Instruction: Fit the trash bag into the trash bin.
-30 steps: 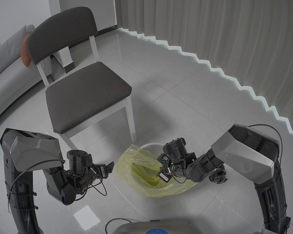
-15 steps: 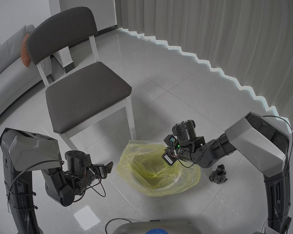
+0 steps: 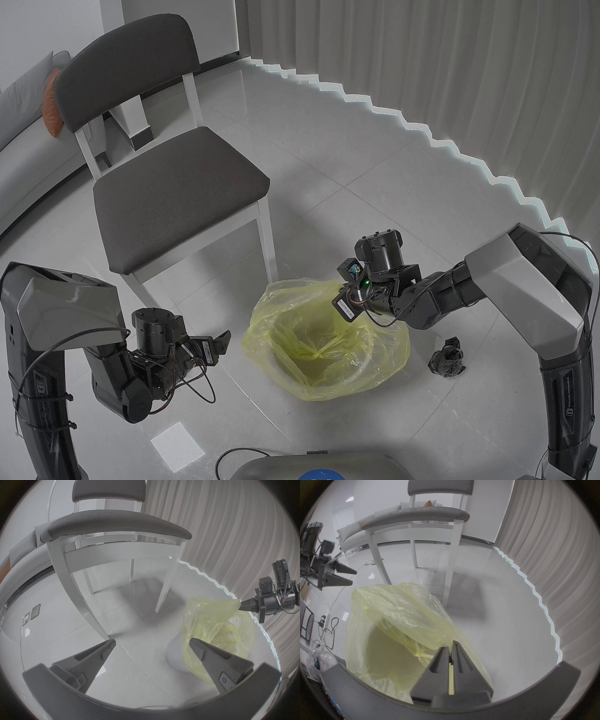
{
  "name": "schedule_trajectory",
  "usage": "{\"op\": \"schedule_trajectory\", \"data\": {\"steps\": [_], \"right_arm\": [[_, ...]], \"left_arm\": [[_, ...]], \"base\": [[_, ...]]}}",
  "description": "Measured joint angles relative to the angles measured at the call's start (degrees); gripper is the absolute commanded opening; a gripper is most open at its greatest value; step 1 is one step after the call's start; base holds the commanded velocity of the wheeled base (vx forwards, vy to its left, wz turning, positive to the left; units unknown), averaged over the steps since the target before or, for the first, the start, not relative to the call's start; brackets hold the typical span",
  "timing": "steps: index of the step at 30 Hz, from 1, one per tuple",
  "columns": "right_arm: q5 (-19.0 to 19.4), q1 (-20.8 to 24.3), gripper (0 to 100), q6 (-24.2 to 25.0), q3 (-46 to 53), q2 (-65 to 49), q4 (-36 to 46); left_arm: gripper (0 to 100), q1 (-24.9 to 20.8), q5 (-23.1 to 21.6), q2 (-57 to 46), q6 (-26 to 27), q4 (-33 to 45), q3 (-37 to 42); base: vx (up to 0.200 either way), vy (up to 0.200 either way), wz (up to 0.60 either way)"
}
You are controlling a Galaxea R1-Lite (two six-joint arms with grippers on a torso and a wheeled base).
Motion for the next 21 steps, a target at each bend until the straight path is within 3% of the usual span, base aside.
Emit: {"op": "schedule_trajectory", "data": {"steps": [21], "right_arm": [[-1.04,-0.67,0,0.06,-8.52,4.82,-0.69]], "left_arm": [[100,0.46,-0.52,0.09,0.00,0.02,-0.02]], "base": [[0.000,0.000,0.00]]}}
